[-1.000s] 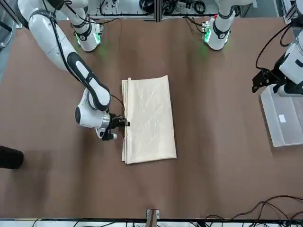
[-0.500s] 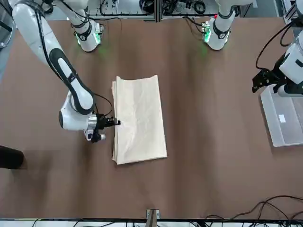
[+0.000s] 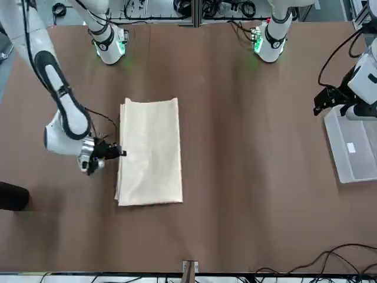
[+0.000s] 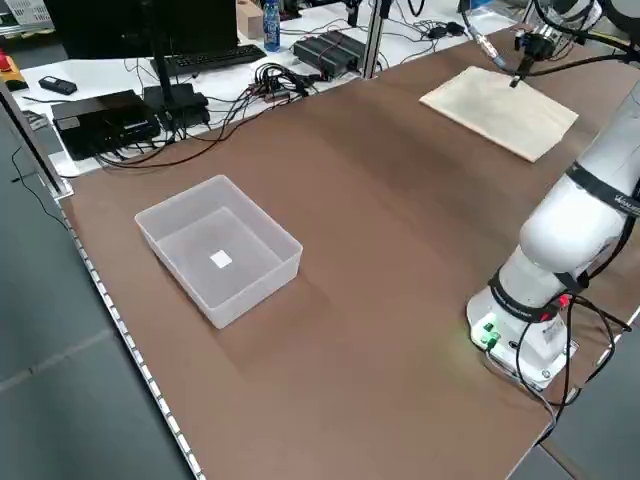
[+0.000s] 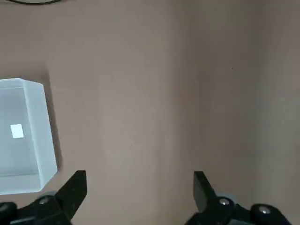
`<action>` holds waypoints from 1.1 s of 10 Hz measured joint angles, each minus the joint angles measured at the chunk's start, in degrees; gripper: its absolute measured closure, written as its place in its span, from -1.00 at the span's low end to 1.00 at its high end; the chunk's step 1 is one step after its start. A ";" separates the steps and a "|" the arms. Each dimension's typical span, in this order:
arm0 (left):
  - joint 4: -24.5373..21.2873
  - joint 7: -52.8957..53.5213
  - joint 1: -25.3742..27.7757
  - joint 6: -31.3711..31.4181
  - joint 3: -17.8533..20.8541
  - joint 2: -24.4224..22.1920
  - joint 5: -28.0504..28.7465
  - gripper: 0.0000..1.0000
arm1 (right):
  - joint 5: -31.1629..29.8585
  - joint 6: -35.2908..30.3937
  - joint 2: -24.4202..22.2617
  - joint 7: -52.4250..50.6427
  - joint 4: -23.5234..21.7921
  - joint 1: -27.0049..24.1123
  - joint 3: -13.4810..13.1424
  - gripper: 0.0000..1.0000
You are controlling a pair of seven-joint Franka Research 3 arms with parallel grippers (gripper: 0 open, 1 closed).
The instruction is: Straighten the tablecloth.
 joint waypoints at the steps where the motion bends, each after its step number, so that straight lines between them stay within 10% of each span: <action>1: 0.04 0.00 0.00 0.00 0.00 0.00 0.00 -1.00 | -0.27 -0.81 -0.01 -3.44 -0.27 -3.46 -0.09 0.92; 6: 0.09 0.00 0.01 0.00 0.03 0.00 0.00 -1.00 | -11.61 -13.33 -1.40 -9.18 4.78 -18.87 -0.11 0.92; 11: 0.09 0.00 0.01 0.00 0.04 0.00 0.00 -1.00 | -14.85 -13.90 -1.47 -12.78 6.51 -23.63 -0.12 0.92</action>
